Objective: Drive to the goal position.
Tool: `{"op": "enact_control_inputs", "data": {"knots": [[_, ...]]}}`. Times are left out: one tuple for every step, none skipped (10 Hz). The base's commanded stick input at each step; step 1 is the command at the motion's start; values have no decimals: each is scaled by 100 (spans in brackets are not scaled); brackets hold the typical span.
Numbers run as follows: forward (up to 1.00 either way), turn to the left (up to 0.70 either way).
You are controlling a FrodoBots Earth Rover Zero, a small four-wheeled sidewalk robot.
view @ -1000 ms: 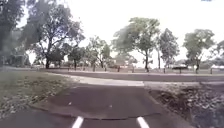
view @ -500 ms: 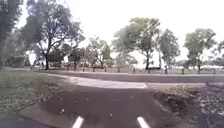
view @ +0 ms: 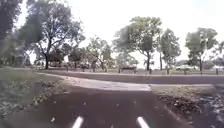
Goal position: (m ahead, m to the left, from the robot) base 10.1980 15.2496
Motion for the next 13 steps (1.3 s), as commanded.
{"op": "enact_control_inputs", "data": {"knots": [[60, 0], [60, 0], [60, 0], [60, 0], [60, 0], [60, 0], [60, 0], [60, 0], [60, 0], [60, 0], [60, 0], [60, 0], [60, 0]]}}
